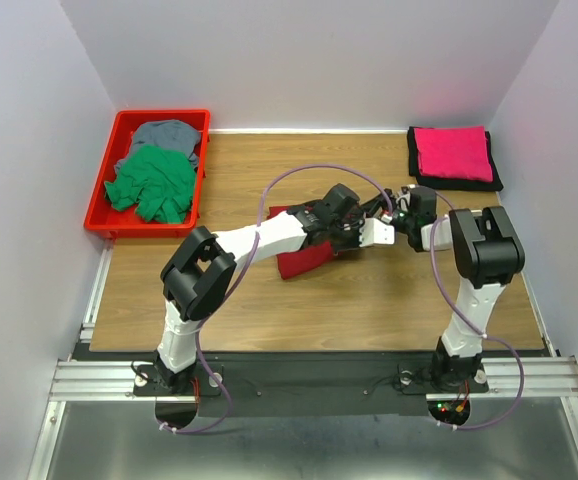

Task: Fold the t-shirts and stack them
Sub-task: Neatly place the folded tshirt to the corner

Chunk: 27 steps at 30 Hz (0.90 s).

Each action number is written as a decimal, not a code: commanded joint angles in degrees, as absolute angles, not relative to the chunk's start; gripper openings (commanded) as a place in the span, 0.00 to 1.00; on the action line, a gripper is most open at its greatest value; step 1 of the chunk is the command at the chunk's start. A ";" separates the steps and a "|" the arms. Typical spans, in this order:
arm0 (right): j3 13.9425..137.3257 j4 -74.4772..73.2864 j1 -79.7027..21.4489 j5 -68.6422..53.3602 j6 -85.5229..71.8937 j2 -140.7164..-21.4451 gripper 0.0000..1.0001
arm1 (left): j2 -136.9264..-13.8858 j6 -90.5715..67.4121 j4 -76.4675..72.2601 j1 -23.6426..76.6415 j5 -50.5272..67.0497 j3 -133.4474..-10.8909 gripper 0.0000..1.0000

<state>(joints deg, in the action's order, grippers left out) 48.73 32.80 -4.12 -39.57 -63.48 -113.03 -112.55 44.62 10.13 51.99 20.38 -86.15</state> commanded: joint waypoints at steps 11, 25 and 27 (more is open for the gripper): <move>51.59 34.20 -6.42 -34.01 -57.50 -116.72 0.09 | -111.80 42.37 7.82 51.07 21.62 -88.68 0.11; 80.58 -5.62 -3.35 -23.12 -14.08 -113.38 0.01 | -102.84 26.72 15.56 39.20 23.47 -90.53 0.67; 84.98 -7.64 -1.76 -21.63 -9.77 -114.43 0.01 | -101.26 26.72 15.47 38.41 22.15 -88.25 0.67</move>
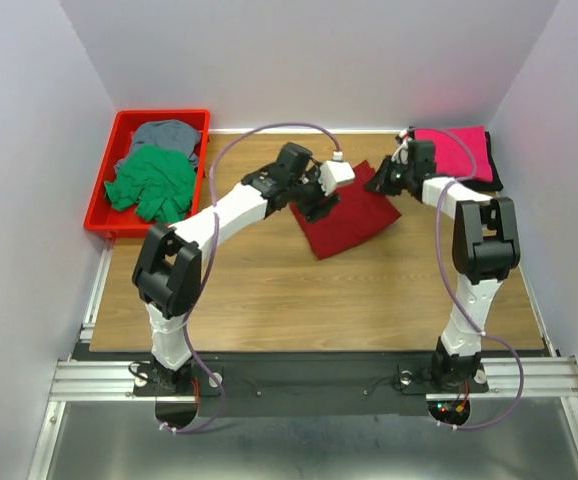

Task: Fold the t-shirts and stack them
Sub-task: Neatly place the folded tshirt to the corner

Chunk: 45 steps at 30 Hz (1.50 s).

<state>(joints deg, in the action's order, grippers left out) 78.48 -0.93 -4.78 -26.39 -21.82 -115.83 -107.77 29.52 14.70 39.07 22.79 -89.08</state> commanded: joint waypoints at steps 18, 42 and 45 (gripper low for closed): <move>125.76 -23.28 3.52 -17.67 7.11 -129.99 0.01 | -94.14 24.52 6.86 37.62 8.18 -73.75 0.68; 132.62 -25.40 5.10 -13.80 10.90 -122.87 0.01 | -98.35 20.13 4.92 37.62 8.79 -76.03 0.68; 133.94 -25.49 5.18 -13.36 10.90 -123.13 0.01 | -98.52 19.95 5.01 37.70 8.70 -76.20 0.68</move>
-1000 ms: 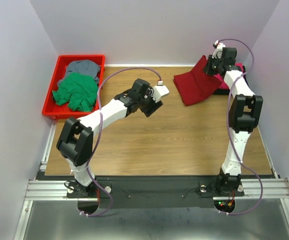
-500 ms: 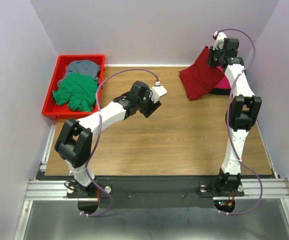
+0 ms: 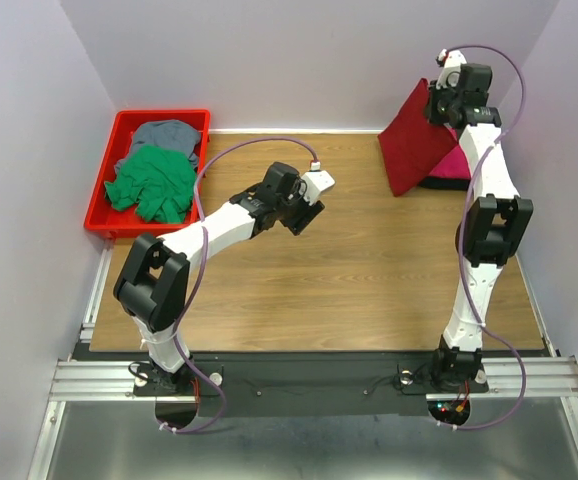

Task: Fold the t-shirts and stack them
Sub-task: Neatly place the folded tshirt to the corner

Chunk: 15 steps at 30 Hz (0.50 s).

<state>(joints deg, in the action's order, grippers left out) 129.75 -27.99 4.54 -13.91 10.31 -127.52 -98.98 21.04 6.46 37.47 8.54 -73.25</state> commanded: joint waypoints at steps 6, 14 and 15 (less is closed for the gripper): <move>135.26 -25.49 5.36 -13.27 10.72 -122.43 0.01 | -98.17 20.21 5.19 37.71 8.44 -75.67 0.68; 137.02 -25.58 5.27 -13.54 10.81 -120.94 0.01 | -98.09 20.04 4.92 37.62 8.96 -75.15 0.68; 137.20 -25.58 5.36 -13.54 10.81 -120.85 0.01 | -98.09 20.04 4.92 37.70 9.14 -75.23 0.68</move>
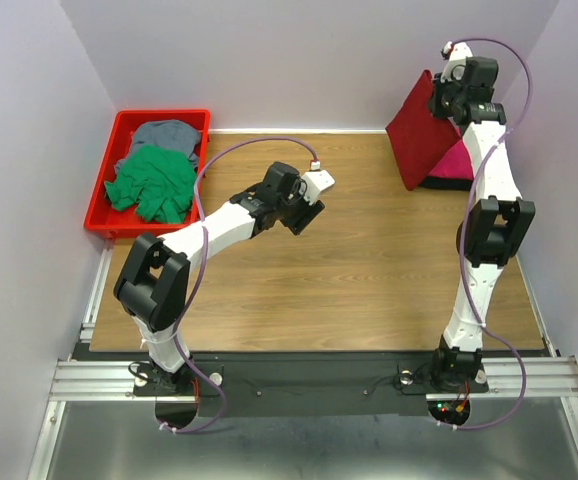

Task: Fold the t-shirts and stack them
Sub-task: Neatly place the folded tshirt to the corner

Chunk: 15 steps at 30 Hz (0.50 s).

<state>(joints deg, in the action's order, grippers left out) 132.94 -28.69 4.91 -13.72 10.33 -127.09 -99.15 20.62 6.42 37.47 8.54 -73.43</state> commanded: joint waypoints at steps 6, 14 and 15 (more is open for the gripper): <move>138.16 -25.58 5.36 -13.36 11.95 -119.97 0.00 | -98.26 20.04 4.92 37.71 9.32 -75.32 0.68; 136.94 -25.66 6.50 -12.83 13.62 -119.88 0.01 | -99.67 20.30 5.36 37.71 9.76 -76.20 0.68; 136.76 -25.58 6.85 -12.83 14.32 -119.97 0.01 | -100.02 20.39 5.62 37.79 9.76 -76.55 0.68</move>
<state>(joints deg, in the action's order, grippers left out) 134.23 -29.23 5.30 -13.50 12.38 -123.59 -99.48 20.49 6.42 37.50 8.99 -73.60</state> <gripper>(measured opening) 0.112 0.680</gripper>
